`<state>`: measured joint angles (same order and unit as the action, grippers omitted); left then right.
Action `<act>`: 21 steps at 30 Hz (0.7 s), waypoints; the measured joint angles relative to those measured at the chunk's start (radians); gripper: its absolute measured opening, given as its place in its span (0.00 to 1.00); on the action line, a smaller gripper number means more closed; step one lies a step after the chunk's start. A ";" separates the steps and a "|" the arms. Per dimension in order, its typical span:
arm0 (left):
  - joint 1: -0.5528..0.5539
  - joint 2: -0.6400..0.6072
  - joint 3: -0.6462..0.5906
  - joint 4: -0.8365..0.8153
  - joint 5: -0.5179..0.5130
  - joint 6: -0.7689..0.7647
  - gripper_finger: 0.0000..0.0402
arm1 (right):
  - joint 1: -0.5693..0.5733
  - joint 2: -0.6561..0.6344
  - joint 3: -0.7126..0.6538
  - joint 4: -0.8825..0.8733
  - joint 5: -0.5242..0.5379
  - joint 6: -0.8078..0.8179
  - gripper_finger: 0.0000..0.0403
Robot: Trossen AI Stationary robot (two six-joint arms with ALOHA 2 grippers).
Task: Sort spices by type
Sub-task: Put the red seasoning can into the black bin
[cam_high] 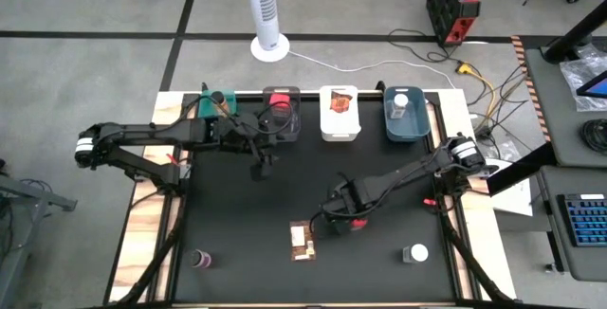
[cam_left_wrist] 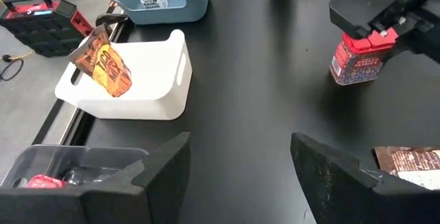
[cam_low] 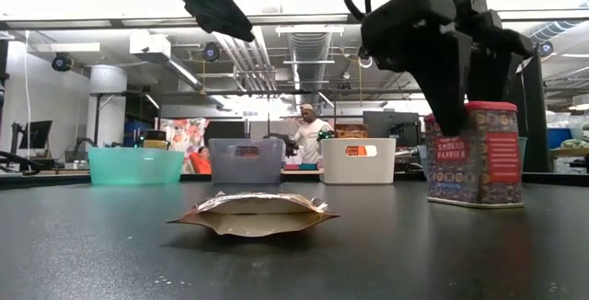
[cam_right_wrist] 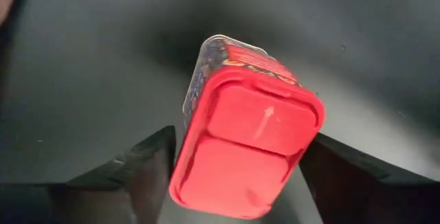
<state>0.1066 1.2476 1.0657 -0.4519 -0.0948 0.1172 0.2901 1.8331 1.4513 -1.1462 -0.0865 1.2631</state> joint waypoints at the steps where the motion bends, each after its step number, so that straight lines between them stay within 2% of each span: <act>1: 0.000 0.000 0.000 0.000 0.000 -0.005 0.58 | 0.000 0.005 -0.001 -0.001 0.000 -0.009 0.68; 7: 0.000 0.000 -0.001 0.001 0.000 -0.036 0.58 | 0.000 0.025 -0.001 -0.006 0.000 -0.079 0.52; 12: 0.000 0.000 -0.002 0.009 0.031 -0.012 0.58 | 0.002 0.008 0.020 0.003 0.028 -0.231 0.52; 19: -0.005 0.000 -0.060 0.194 0.328 0.030 0.58 | 0.011 -0.066 0.044 -0.008 0.156 -0.452 0.55; 21: -0.015 0.000 -0.102 0.257 0.359 0.031 0.58 | 0.011 -0.095 0.049 -0.005 0.196 -0.514 0.55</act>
<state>0.0916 1.2476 0.9636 -0.1945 0.2640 0.1479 0.3012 1.7382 1.4999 -1.1516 0.1099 0.7495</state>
